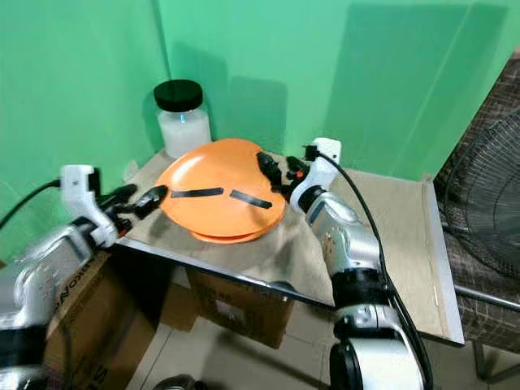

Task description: Setting the table

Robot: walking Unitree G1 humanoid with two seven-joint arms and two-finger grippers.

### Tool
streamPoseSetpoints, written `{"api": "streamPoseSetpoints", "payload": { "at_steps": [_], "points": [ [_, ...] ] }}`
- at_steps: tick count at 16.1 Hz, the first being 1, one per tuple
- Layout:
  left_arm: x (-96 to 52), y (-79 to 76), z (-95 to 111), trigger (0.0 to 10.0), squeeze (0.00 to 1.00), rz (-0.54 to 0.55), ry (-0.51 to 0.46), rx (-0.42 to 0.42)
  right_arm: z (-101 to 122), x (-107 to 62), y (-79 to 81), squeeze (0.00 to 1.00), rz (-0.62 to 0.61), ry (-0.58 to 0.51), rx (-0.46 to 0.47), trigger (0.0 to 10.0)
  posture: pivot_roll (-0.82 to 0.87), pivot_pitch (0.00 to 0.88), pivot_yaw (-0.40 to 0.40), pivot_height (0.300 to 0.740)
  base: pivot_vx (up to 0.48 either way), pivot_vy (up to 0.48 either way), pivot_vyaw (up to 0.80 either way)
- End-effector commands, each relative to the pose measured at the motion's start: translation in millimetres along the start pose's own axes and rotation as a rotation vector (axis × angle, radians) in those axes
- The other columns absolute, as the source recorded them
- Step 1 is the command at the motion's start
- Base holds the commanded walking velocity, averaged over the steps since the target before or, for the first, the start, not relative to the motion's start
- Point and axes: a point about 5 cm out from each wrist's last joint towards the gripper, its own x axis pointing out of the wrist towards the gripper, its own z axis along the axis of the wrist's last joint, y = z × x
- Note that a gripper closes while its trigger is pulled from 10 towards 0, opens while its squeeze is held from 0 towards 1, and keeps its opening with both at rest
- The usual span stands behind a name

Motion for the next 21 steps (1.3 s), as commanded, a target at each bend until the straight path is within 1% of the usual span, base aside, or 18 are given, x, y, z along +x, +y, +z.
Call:
{"api": "streamPoseSetpoints", "payload": {
  "at_steps": [1,2,4,5,6,7,8,9,10,11,12,13,17,18,21],
  "points": [
    [4.9,0.6,-1.3,10.0,0.00,-0.020,0.007,-0.017,1.7,0.8,-3.1,0.00,-0.013,-0.011,0.031,10.0,0.02,0.000,0.037,0.740,0.000,0.000,0.00],
    [9.5,1.1,-4.9,10.0,0.00,-0.026,0.035,-0.008,-0.7,0.6,-3.2,0.00,0.001,0.004,0.064,10.0,0.02,0.000,0.038,0.740,0.000,0.000,0.00],
    [15.6,4.4,-10.0,10.0,0.00,-0.018,0.069,-0.037,-5.7,1.0,-0.8,0.00,0.039,0.032,0.107,10.0,0.01,0.000,0.043,0.740,0.000,0.000,0.00],
    [18.7,5.6,-11.3,10.0,0.00,-0.017,0.075,-0.048,-9.9,0.3,1.7,0.00,0.071,0.060,0.102,10.0,0.01,0.000,0.046,0.740,0.000,0.000,0.00],
    [22.5,3.5,-7.7,10.0,0.00,-0.042,0.052,-0.096,-14.6,-0.9,6.3,0.00,0.123,0.085,0.110,10.0,0.01,0.000,0.048,0.740,0.000,0.000,0.00],
    [23.9,2.7,-4.8,10.0,0.00,-0.056,0.036,-0.116,-16.0,-1.3,8.7,0.00,0.148,0.092,0.116,10.0,0.01,0.000,0.049,0.740,0.000,0.000,0.00],
    [24.9,-0.8,0.3,10.0,0.00,-0.094,0.009,-0.138,-17.1,-2.8,13.5,0.00,0.199,0.099,0.134,10.0,0.01,0.000,0.049,0.740,0.000,0.000,0.00],
    [25.7,-4.4,2.0,4.8,0.00,-0.126,0.000,-0.159,-17.4,-3.9,17.4,0.00,0.243,0.106,0.154,10.0,0.01,0.000,0.049,0.740,0.000,0.000,0.00],
    [26.1,-5.9,1.9,3.3,0.00,-0.138,0.001,-0.169,-17.9,-4.4,19.1,0.00,0.262,0.113,0.162,10.0,0.01,0.000,0.049,0.740,0.000,0.000,0.00],
    [26.8,-7.4,-0.7,0.5,0.00,-0.153,0.019,-0.169,-18.9,-5.1,21.3,0.00,0.287,0.125,0.165,10.0,0.01,0.000,0.049,0.740,0.000,0.000,0.00],
    [27.6,-8.2,-6.0,0.0,0.00,-0.159,0.051,-0.164,-19.5,-5.0,22.8,0.00,0.300,0.133,0.166,10.0,0.01,0.000,0.050,0.740,0.000,0.000,0.00],
    [28.4,-9.4,-11.9,0.0,0.00,-0.161,0.076,-0.177,-19.6,-5.0,23.2,0.00,0.304,0.134,0.167,10.0,0.01,0.000,0.052,0.740,0.000,0.000,0.00],
    [29.1,-11.8,-8.7,0.0,0.00,-0.182,0.064,-0.216,-16.8,-7.1,20.9,0.00,0.308,0.128,0.178,10.0,0.01,0.000,0.055,0.740,0.000,0.000,0.00],
    [30.1,-8.9,-9.1,0.0,0.00,-0.158,0.067,-0.225,-16.8,-7.5,20.1,0.00,0.307,0.128,0.178,10.0,0.01,0.000,0.056,0.740,0.000,0.000,0.00],
    [31.1,-7.3,-8.4,0.0,0.00,-0.143,0.057,-0.256,-16.3,-7.6,20.0,0.00,0.307,0.124,0.176,10.0,0.01,0.000,0.058,0.740,0.000,0.000,0.00]
  ]
}}
